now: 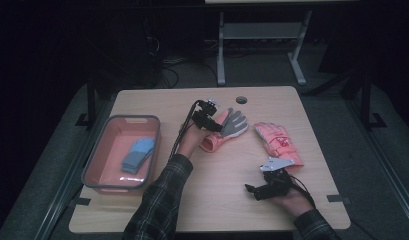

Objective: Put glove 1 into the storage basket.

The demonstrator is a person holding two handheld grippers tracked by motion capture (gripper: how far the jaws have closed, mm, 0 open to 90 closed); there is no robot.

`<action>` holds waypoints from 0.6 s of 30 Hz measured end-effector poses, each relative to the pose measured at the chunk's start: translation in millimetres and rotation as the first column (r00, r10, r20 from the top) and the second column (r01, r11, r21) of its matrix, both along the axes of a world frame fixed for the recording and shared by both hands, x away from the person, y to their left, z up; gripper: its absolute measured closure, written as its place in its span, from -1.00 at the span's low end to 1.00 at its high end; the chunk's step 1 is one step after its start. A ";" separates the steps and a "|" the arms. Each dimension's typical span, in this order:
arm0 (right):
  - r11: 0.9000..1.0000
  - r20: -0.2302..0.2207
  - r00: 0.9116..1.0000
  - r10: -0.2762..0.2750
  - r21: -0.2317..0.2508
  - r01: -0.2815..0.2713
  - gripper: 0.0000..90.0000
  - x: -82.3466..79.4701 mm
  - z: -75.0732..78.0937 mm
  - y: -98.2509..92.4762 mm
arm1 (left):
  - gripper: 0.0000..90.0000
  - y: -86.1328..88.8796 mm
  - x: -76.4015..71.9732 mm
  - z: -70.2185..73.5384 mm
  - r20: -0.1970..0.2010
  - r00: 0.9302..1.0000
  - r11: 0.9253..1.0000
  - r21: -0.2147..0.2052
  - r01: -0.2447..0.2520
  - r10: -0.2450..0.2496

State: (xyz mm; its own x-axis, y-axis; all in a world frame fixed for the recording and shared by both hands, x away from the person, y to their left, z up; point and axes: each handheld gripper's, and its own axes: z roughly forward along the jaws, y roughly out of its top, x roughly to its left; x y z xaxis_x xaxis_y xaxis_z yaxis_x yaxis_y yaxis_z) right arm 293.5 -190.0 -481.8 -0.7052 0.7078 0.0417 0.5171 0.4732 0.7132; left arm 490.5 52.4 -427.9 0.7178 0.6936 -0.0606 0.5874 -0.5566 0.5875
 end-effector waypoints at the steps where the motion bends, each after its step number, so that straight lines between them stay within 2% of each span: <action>1: 1.000 0.000 1.000 0.000 0.000 0.000 -0.82 0.0 0.0 0.0 | 0.29 0.0 0.7 -2.3 -0.003 1.000 1.000 -0.006 -0.001 0.001; 4: 1.000 0.000 1.000 0.000 0.000 0.000 -0.82 0.0 0.0 0.0 | 0.49 0.8 1.8 -4.8 -0.031 0.999 1.000 -0.006 0.016 -0.016; 6: 1.000 0.000 1.000 0.000 0.000 0.000 -0.83 0.0 0.0 0.0 | 0.80 0.4 0.7 -3.2 -0.033 0.999 1.000 -0.002 0.027 -0.027; 7: 1.000 0.000 1.000 0.000 0.000 0.000 -0.82 0.0 0.0 0.0 | 0.84 -0.2 0.0 -3.0 -0.033 0.999 0.999 -0.001 0.032 -0.032; 11: 1.000 0.002 1.000 0.002 -0.001 -0.002 -0.82 0.3 -0.1 0.1 | 0.91 -0.8 -3.5 0.6 -0.035 0.998 0.999 0.007 0.054 -0.054; 14: 1.000 0.002 1.000 0.002 -0.001 -0.002 -0.82 0.3 -0.1 0.1 | 0.92 0.2 -9.1 3.7 -0.057 0.997 0.998 -0.021 0.051 -0.052; 18: 1.000 0.003 1.000 0.002 -0.001 -0.002 -0.82 0.3 -0.1 0.1 | 0.92 1.5 -19.5 8.3 -0.055 0.997 0.998 -0.025 0.050 -0.052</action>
State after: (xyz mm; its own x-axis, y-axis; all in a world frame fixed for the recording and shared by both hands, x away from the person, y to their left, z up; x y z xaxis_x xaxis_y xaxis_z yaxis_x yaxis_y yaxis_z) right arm 293.9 -189.9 -481.9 -0.7067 0.7064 0.0393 0.5143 0.4748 0.7142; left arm 470.9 53.9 -419.6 0.7474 0.6540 -0.1172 0.5906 -0.5731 0.5681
